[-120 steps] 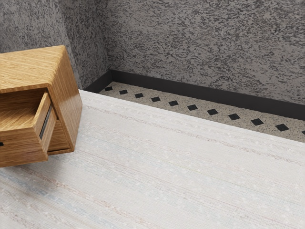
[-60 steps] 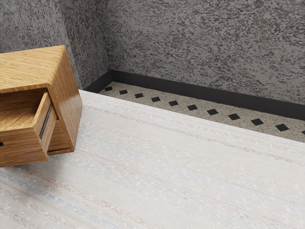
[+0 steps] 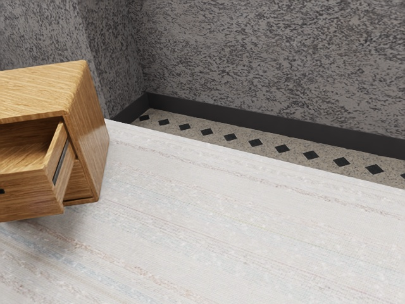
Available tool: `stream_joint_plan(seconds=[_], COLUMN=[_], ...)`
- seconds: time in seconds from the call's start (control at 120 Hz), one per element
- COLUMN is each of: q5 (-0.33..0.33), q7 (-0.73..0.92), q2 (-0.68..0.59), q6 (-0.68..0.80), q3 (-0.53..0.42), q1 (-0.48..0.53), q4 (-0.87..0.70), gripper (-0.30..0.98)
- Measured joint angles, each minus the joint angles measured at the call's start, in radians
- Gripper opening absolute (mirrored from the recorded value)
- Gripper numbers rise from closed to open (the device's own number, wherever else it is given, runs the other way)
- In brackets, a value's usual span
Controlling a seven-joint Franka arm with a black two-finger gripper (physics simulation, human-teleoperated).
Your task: Push the drawer handle with one arm to close the drawer
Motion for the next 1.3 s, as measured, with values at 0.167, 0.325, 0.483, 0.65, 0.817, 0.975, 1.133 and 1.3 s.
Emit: stream_joint_plan(seconds=[0.167, 0.325, 0.483, 0.65, 0.817, 0.975, 1.133, 1.3], q5=[0.023, 0.031, 0.032, 0.03, 0.03, 0.03, 0.032, 0.033], q7=[-0.007, -0.011, -0.013, -0.012, -0.011, -0.01, -0.009, -0.008], q2=[0.005, 0.024, 0.044, 0.085, 0.123, 0.173, 0.226, 0.265], q6=[0.032, 0.057, 0.071, 0.089, 0.102, 0.109, 0.116, 0.12], q3=[0.004, 0.003, 0.001, -0.002, -0.004, -0.005, -0.005, -0.002], q1=[-0.004, -0.01, -0.012, -0.021, -0.027, -0.028, -0.044, -0.05], q4=[0.001, 0.006, 0.02, 0.036, 0.072, 0.115, 0.144, 0.183], gripper=[-0.1, -0.1, -0.1, -0.1, -0.1, -0.1, -0.1, -0.1])
